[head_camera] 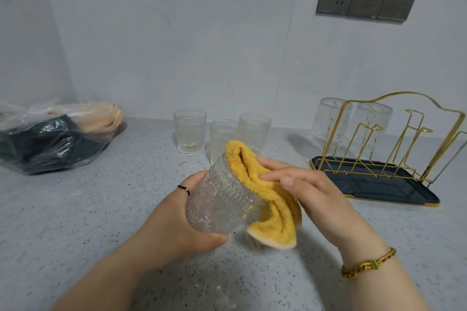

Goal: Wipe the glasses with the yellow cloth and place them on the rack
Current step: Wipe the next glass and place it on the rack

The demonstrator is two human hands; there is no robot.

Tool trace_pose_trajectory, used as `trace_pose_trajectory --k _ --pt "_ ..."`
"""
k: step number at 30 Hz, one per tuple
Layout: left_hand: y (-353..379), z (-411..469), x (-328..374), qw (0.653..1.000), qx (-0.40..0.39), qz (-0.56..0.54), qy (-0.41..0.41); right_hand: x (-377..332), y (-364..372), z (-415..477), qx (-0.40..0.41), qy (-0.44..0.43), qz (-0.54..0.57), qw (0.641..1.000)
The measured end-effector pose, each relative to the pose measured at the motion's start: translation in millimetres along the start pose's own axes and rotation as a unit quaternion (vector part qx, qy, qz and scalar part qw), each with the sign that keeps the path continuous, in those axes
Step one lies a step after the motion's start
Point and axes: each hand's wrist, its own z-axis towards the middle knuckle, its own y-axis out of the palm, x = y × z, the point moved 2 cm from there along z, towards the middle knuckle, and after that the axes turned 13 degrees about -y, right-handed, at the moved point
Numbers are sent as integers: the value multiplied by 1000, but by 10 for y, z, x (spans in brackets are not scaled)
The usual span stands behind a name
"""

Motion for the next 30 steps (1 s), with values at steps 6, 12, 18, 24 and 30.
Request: trace_pose_trajectory --k 6,12,18,24,30 --pt "12 -34 13 997 -17 76 11 47 27 6 -9 9 -88 996" --pt "6 -81 78 989 2 134 59 79 110 -6 23 45 45 998" --pt "109 -98 66 974 -9 208 86 96 136 3 -11 102 -25 994" --pt "31 74 43 995 39 -77 -52 74 270 -9 95 31 -47 994" --pt "68 35 -123 962 -7 -205 -181 59 350 -36 138 -38 -48 988"
